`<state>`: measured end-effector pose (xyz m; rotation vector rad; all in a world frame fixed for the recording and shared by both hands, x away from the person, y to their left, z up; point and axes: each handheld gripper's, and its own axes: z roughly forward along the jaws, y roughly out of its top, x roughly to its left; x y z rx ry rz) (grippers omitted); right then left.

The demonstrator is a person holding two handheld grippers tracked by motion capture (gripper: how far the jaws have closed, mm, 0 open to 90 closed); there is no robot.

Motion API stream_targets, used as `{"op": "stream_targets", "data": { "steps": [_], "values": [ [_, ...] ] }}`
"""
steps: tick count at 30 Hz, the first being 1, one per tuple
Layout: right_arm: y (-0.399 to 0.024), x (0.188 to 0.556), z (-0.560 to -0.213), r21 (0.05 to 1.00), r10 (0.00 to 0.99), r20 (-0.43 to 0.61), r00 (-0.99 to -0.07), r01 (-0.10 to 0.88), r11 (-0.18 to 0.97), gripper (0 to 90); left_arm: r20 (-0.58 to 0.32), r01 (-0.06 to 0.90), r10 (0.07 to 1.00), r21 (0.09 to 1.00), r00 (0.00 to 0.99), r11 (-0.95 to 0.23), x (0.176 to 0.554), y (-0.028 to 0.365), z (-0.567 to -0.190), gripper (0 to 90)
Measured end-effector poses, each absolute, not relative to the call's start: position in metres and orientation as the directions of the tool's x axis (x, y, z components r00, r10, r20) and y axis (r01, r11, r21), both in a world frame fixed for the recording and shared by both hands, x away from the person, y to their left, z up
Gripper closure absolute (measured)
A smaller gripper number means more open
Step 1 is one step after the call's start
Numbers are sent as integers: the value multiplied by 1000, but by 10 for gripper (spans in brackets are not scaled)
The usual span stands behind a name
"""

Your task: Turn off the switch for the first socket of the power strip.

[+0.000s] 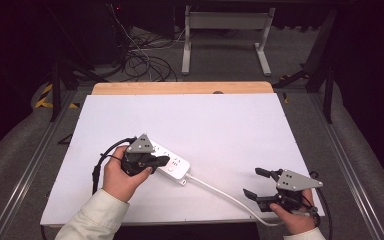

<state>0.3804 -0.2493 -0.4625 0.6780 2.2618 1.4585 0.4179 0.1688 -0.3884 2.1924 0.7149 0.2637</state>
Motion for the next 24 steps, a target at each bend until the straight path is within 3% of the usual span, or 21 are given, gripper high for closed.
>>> {"op": "stream_targets", "data": {
  "steps": [9,24],
  "values": [
    [-250,381,-463,917,572,-41,-819,197,348,213,-23,442,576,667,817,-600,437,157,-398,900],
    [-250,381,-463,915,571,-39,-820,200,349,213,-73,526,578,517,813,-675,460,144,-418,900]
  ]
}}
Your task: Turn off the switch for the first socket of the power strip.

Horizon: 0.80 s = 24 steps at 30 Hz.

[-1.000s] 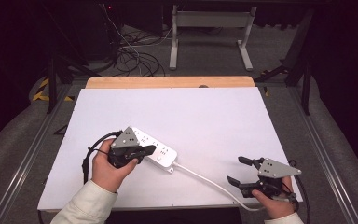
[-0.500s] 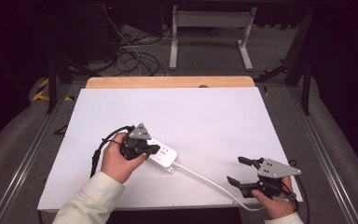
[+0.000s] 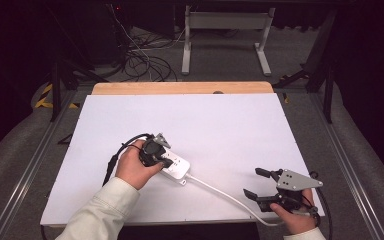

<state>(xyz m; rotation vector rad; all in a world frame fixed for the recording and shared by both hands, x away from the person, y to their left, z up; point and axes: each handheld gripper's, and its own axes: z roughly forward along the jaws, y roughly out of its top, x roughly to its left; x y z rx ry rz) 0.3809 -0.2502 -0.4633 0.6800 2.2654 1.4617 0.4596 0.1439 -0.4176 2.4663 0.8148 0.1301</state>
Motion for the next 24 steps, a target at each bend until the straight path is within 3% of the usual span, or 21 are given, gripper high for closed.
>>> {"op": "stream_targets", "data": {
  "steps": [8,24],
  "values": [
    [-250,381,-464,914,569,-38,-821,201,351,213,-110,568,589,453,800,-687,466,137,-426,900],
    [-249,381,-464,912,564,-37,-825,202,357,214,-87,564,592,441,801,-698,471,131,-431,900]
  ]
}}
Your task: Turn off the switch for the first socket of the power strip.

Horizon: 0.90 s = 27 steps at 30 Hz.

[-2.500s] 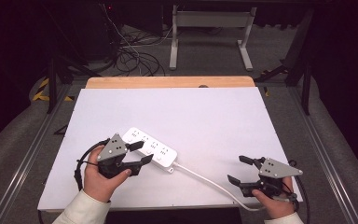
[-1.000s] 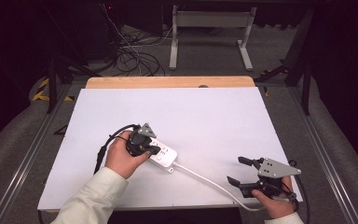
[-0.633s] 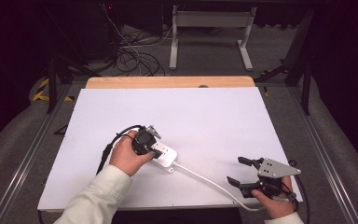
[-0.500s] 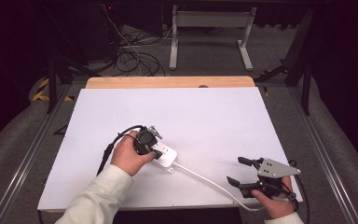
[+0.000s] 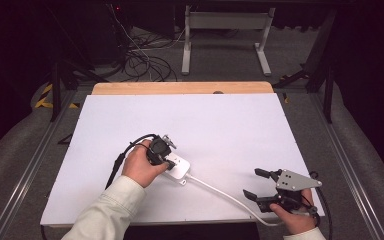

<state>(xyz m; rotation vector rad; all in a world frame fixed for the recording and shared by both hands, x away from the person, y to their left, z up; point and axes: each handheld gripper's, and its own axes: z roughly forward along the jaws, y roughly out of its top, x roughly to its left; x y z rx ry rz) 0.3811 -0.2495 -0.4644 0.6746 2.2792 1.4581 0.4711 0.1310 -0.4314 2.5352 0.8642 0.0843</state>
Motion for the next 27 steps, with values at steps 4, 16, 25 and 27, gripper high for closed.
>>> {"op": "stream_targets", "data": {
  "steps": [4,16,25,27],
  "values": [
    [-249,381,-464,912,564,-37,-825,203,357,214,-87,566,595,441,799,-696,471,131,-432,900],
    [-250,381,-464,912,562,-39,-826,200,358,214,-82,561,591,442,802,-700,471,132,-434,900],
    [-250,381,-464,911,563,-38,-825,203,359,214,-90,568,597,450,797,-690,471,133,-436,900],
    [-249,381,-464,911,563,-39,-825,203,360,215,-93,570,599,452,795,-687,471,134,-436,900]
  ]
}}
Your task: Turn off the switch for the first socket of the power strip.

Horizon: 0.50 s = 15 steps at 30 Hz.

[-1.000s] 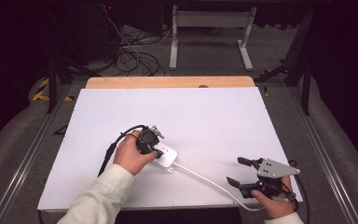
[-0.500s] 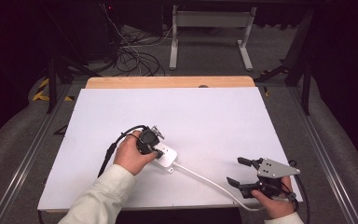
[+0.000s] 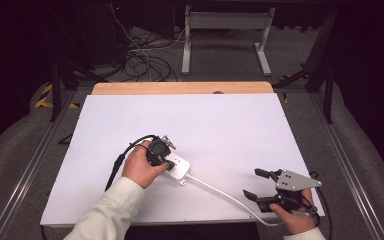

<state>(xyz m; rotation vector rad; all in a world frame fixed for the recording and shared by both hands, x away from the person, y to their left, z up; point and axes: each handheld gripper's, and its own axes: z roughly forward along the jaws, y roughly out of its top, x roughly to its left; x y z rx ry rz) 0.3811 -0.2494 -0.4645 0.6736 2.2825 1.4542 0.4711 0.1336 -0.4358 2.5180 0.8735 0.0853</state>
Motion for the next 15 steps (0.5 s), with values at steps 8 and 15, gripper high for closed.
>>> {"op": "stream_targets", "data": {
  "steps": [8,15],
  "values": [
    [-249,381,-465,910,563,-39,-825,204,361,214,-93,575,604,451,791,-683,470,133,-436,900],
    [-249,381,-465,910,563,-38,-826,204,361,214,-69,571,611,453,788,-685,468,131,-436,900]
  ]
}}
